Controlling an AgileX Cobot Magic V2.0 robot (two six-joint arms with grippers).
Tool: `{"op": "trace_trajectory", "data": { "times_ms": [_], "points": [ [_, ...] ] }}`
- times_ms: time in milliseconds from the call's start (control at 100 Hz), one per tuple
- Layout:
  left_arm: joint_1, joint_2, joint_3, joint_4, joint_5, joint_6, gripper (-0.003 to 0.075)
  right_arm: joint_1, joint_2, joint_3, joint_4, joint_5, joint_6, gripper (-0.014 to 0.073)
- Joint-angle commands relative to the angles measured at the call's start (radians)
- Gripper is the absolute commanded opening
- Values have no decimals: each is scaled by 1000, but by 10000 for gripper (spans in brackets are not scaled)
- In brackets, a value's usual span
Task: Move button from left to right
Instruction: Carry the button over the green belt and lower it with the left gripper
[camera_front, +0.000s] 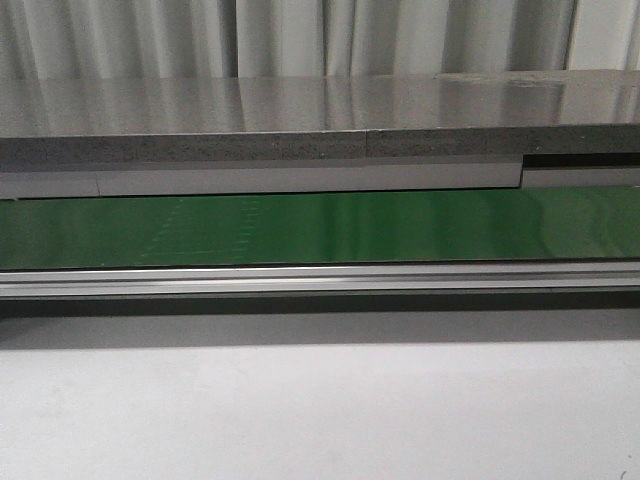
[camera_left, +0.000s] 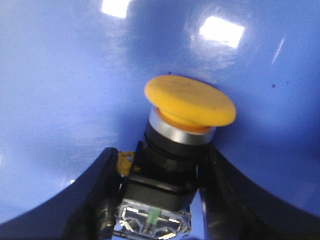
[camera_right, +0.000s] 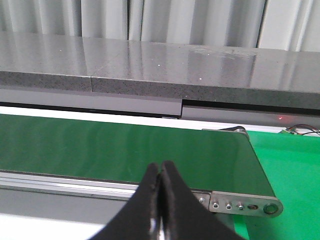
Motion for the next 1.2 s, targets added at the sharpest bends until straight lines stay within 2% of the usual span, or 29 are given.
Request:
{"op": "trace_trajectory", "data": {
  "times_ms": [0, 80, 250, 350, 530, 820, 1040, 1120, 1190],
  "points": [
    [2, -57, -54, 3, 27, 0, 31, -3, 5, -14, -6, -77, -5, -67],
    [2, -71, -94, 3, 59, 0, 3, -3, 5, -14, -6, -77, -5, -67],
    [-6, -139, -162, -6, 93, 0, 0, -3, 5, -14, -6, -77, -5, -67],
    [-19, -178, -184, -65, 116, 12, 0, -3, 5, -14, -6, -77, -5, -67],
    [-81, -207, -190, -118, 168, 49, 0, -3, 5, -14, -6, -77, -5, -67],
    [-198, -207, -181, -118, 157, 49, 1, -3, 5, -14, -6, -77, -5, -67],
    [-236, -176, -179, -118, 161, 49, 2, -3, 5, -14, -6, -77, -5, -67],
    [-236, -155, -179, -118, 179, 49, 27, -3, 5, -14, -6, -77, -5, -67],
    [-236, -143, -178, -120, 193, 49, 87, -3, 5, -14, -6, -77, -5, -67]
  ]
}}
